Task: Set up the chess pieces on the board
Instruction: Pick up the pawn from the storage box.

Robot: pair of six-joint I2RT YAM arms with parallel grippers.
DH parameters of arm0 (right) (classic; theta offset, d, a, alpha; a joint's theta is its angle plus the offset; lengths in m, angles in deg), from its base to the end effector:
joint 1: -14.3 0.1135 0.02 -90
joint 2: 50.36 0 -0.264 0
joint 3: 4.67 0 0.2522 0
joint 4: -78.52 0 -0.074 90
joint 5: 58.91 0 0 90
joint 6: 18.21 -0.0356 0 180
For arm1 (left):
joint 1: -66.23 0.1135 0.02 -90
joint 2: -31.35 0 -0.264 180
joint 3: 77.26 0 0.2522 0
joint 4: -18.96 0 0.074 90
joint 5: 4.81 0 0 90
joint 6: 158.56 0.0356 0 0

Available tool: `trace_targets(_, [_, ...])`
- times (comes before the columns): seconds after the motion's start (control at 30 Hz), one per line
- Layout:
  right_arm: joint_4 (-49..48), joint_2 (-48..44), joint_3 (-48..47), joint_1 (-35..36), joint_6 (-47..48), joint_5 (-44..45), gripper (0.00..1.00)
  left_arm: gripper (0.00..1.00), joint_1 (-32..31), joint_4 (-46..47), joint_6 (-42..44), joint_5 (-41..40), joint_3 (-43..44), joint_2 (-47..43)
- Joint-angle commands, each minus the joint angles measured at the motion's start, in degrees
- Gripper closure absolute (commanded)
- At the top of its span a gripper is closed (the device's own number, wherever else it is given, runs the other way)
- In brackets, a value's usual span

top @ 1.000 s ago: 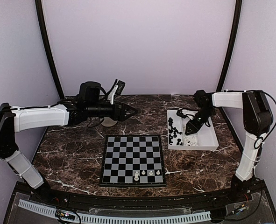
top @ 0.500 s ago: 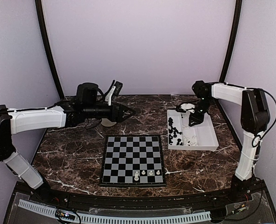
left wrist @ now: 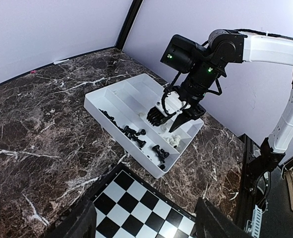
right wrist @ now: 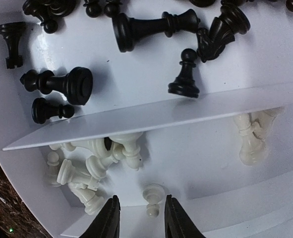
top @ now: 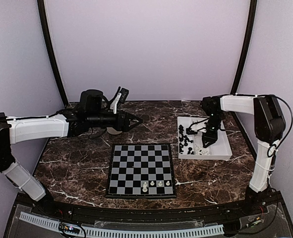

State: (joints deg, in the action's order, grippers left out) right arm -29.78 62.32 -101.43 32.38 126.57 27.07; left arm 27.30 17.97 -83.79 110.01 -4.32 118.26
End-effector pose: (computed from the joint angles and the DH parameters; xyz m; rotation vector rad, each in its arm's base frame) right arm 0.3499 0.1168 0.1785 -1.8302 2.4760 0.0824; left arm 0.2654 -0.2336 0.2888 0.7094 1.8064 -1.0438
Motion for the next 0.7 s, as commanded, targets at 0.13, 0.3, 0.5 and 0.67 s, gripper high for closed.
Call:
trace_targets(0.13, [-1.7, -0.7, 2.0, 2.2, -1.3, 5.8, 0.72, 0.29, -0.3, 1.2, 0.5, -0.1, -1.4, -2.2])
trace_targets(0.3, [-3.2, -0.8, 2.2, 2.2, -2.3, 7.5, 0.75, 0.29, -0.4, 1.4, 0.5, -0.1, -1.6, -2.3])
trace_targets(0.5, [-2.8, -0.3, 1.3, 2.3, -3.2, 8.3, 0.93, 0.29, -0.4, 1.2, 0.9, -0.1, -1.9, -2.5])
trace_targets(0.67, [-1.2, -1.6, 0.4, 2.9, -3.7, 8.7, 1.0, 0.29, -0.3, -0.6, 1.5, 0.0, -1.1, -3.8])
